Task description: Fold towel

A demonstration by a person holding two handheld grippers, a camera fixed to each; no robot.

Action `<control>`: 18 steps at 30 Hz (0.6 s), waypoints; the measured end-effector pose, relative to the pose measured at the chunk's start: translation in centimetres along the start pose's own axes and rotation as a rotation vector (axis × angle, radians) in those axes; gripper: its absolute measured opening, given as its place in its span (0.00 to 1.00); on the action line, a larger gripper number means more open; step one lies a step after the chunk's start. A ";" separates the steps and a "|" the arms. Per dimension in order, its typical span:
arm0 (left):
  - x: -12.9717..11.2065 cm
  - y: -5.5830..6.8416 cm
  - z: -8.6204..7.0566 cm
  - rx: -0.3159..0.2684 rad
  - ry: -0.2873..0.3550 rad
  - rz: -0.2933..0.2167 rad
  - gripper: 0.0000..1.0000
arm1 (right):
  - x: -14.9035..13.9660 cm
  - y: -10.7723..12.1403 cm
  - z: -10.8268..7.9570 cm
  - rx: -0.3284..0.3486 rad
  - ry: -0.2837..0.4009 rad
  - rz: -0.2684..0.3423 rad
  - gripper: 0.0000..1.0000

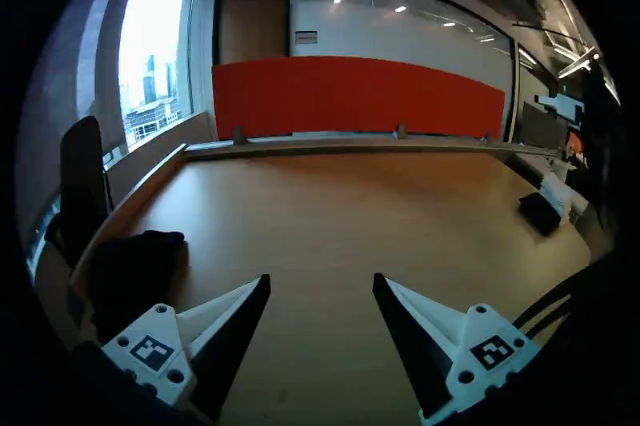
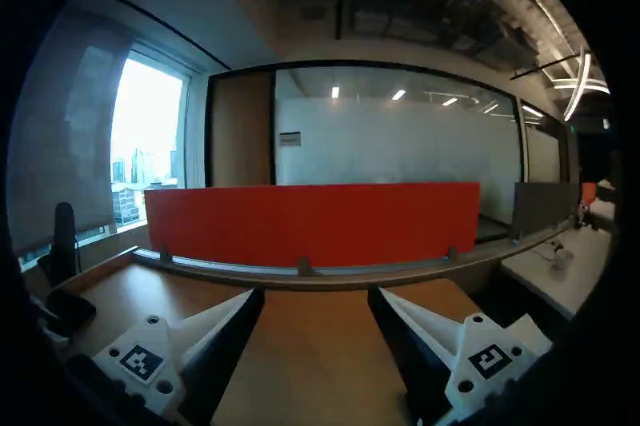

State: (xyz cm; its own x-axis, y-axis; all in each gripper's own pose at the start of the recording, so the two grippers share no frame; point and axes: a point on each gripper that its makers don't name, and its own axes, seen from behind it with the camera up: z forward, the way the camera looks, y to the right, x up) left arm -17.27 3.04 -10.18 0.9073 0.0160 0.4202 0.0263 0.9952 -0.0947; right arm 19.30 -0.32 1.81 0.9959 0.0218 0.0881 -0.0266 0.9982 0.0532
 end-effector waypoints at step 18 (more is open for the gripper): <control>10.6 -1.9 3.2 0.035 0.261 -0.015 0.95 | 0.2 -3.0 -1.1 0.036 -0.011 -0.006 1.00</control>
State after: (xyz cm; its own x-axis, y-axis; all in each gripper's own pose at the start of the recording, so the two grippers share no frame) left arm -9.05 1.65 -2.69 0.9845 -0.0202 0.1743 0.0305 0.9979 -0.0567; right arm 19.67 -3.24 0.55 0.9950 0.0151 0.0989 -0.0240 0.9957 0.0891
